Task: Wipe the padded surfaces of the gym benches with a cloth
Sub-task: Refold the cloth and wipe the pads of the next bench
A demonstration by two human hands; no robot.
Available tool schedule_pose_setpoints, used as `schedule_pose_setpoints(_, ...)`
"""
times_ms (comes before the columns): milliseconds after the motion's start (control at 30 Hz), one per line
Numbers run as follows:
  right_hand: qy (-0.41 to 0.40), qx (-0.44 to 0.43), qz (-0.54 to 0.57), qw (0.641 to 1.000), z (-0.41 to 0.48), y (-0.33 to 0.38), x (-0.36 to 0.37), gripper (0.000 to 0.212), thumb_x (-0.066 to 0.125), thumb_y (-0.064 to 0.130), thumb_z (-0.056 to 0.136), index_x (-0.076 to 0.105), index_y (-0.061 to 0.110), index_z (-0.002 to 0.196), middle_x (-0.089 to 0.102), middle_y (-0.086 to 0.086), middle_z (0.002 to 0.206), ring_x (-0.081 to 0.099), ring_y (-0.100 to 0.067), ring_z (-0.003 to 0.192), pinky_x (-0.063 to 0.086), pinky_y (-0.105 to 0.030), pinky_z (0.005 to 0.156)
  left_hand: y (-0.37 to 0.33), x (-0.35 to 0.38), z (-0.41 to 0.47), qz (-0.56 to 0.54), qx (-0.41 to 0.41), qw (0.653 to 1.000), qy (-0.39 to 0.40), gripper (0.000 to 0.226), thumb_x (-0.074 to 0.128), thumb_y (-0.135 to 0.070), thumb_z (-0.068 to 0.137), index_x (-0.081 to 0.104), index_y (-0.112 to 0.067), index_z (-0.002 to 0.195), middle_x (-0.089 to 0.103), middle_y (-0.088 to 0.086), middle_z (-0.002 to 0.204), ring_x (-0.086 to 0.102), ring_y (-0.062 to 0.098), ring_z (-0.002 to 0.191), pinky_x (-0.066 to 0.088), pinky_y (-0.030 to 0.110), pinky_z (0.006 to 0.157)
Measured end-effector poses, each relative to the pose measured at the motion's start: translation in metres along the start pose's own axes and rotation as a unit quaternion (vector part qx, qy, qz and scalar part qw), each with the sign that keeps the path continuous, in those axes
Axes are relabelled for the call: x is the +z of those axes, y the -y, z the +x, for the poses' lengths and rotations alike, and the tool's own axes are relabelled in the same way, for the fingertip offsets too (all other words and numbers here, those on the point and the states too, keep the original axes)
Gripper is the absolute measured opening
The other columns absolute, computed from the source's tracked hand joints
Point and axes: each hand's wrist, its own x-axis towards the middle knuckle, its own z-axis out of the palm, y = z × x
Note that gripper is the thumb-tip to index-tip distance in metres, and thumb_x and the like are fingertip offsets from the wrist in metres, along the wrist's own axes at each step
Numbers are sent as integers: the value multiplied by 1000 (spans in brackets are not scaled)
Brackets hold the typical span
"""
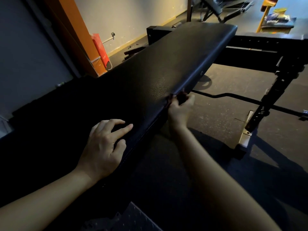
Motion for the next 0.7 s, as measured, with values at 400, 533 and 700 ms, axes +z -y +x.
schedule_pose_setpoints(400,142,42,2,989,81,10,-70,15,65,21,97,55,29,103,65,3,107,67,-16,103,58,-43,92,-45,-11,20,146,-44,987,43,45,50,-42,93,73,-18,124,65,-3,123,61,17,117,33,48,118)
schedule_pose_setpoints(533,303,122,-81,941,95,11,-115,22,68,6,89,64,22,103,70,-10,103,71,-30,95,61,-52,83,-95,15,82,148,-50,987,27,46,48,-43,92,73,-18,120,66,-8,114,62,14,108,39,39,113)
schedule_pose_setpoints(700,365,116,-172,908,131,23,-157,45,81,5,80,57,20,114,66,-9,111,72,-26,94,64,-44,75,-124,60,158,158,-36,986,30,38,63,-37,91,72,-18,122,64,-5,115,61,17,106,41,37,108)
